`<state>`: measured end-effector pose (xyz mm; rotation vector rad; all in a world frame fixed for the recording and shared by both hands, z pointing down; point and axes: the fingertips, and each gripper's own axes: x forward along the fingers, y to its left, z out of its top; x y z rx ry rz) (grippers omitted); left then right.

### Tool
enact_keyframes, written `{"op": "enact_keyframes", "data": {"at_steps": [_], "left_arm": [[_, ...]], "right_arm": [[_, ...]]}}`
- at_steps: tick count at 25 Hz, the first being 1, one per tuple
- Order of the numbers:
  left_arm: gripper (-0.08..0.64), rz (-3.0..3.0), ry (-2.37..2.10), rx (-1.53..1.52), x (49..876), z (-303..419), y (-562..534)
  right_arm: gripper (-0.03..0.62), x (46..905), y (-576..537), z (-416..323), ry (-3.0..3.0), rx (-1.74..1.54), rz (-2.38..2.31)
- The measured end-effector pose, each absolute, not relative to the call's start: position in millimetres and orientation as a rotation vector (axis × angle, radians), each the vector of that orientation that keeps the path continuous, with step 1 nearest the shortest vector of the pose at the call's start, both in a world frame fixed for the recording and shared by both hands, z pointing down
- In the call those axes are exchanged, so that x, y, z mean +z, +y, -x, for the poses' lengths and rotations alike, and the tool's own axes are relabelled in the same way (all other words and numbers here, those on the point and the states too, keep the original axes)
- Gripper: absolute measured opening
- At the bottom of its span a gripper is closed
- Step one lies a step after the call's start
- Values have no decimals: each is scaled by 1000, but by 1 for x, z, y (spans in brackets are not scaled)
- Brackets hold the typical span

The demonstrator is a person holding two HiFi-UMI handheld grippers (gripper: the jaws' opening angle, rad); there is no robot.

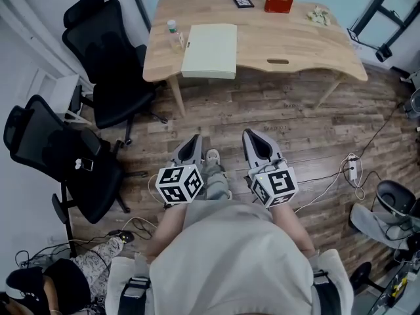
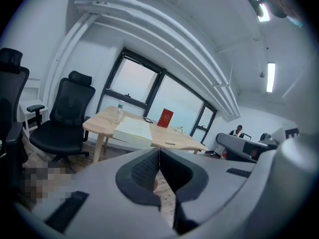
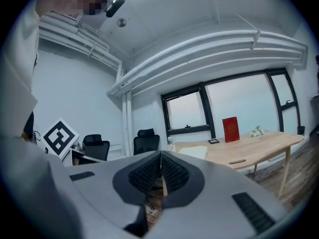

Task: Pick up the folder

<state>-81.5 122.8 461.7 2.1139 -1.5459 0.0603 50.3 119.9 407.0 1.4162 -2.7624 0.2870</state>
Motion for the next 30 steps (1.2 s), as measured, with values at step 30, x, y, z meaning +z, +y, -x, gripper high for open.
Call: {"op": "enact_keyframes", "data": {"at_steps": [30], "left_arm": [[21,-2071,-1489,29,473,90,-37]], "right_arm": [[18,404,-36,-49,-2735,286,-1440]]}}
